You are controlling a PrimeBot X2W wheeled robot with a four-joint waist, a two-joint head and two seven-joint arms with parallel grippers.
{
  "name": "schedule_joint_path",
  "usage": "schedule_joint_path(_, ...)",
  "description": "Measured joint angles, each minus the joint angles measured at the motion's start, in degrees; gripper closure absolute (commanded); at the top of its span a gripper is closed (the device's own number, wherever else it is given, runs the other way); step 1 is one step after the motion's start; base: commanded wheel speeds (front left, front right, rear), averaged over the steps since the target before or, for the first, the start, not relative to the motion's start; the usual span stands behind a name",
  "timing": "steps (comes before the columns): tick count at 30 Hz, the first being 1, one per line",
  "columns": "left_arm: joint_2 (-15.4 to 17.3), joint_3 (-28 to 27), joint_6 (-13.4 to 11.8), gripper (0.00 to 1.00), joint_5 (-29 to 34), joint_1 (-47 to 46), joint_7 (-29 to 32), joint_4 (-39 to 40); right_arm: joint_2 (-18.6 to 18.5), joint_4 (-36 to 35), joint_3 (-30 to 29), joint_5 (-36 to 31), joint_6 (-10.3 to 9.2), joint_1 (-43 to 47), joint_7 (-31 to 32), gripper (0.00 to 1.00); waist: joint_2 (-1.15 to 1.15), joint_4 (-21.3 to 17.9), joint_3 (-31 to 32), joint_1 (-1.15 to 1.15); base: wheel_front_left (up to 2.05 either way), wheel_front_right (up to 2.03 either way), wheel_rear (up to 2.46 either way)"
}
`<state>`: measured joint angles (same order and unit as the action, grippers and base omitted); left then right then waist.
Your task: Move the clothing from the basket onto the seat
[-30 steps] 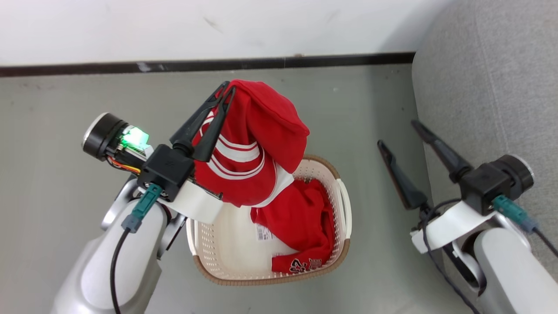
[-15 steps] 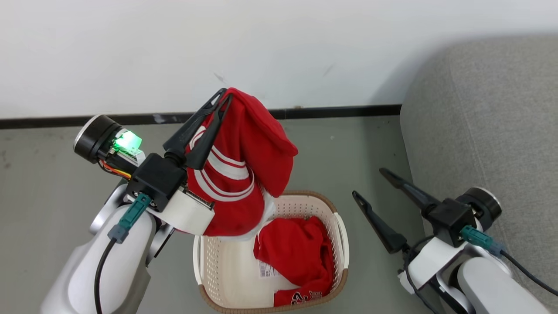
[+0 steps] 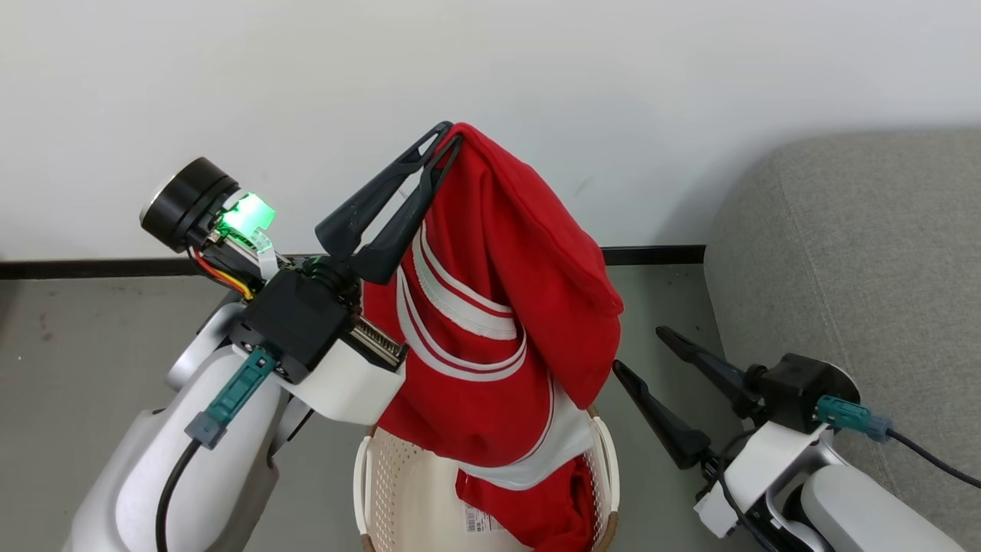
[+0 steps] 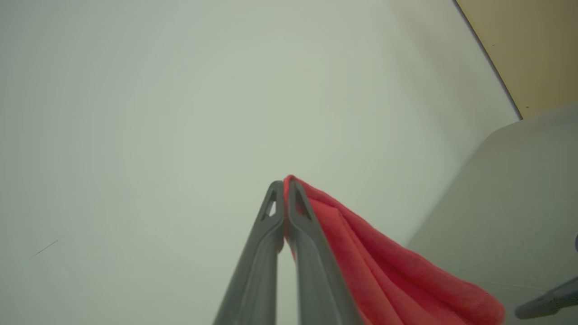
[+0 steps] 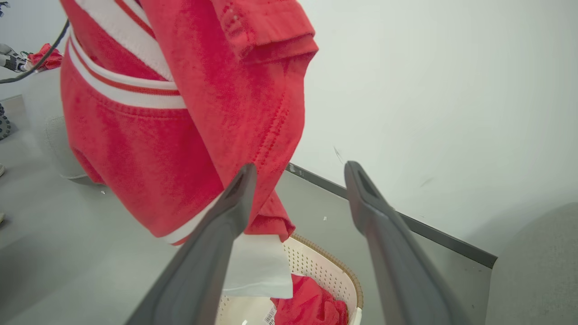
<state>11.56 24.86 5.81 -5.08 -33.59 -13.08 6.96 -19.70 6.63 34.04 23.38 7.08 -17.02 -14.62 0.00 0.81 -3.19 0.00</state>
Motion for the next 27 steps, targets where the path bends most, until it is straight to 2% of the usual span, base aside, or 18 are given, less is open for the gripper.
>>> schedule_joint_path(13,-0.4,2.3,0.5,1.00,-2.6,-0.1,4.3,3.3,-3.2,-2.3,17.1,13.3,0.00,-5.8,0.0,0.00,0.00,2.6,2.8,0.00,0.00,0.00,0.00)
schedule_joint_path(22,-0.4,2.9,1.0,1.00,-3.5,-0.5,6.2,4.7,-5.2,-2.1,21.2,17.8,0.00,-8.8,0.0,0.00,0.00,4.2,3.4,0.00,0.00,0.00,0.00)
schedule_joint_path(27,-0.6,3.6,1.0,1.00,-4.2,-0.7,7.8,4.9,-3.5,-2.0,24.2,20.0,0.00,-12.1,0.0,0.00,0.00,5.1,3.4,0.00,0.00,0.00,0.00)
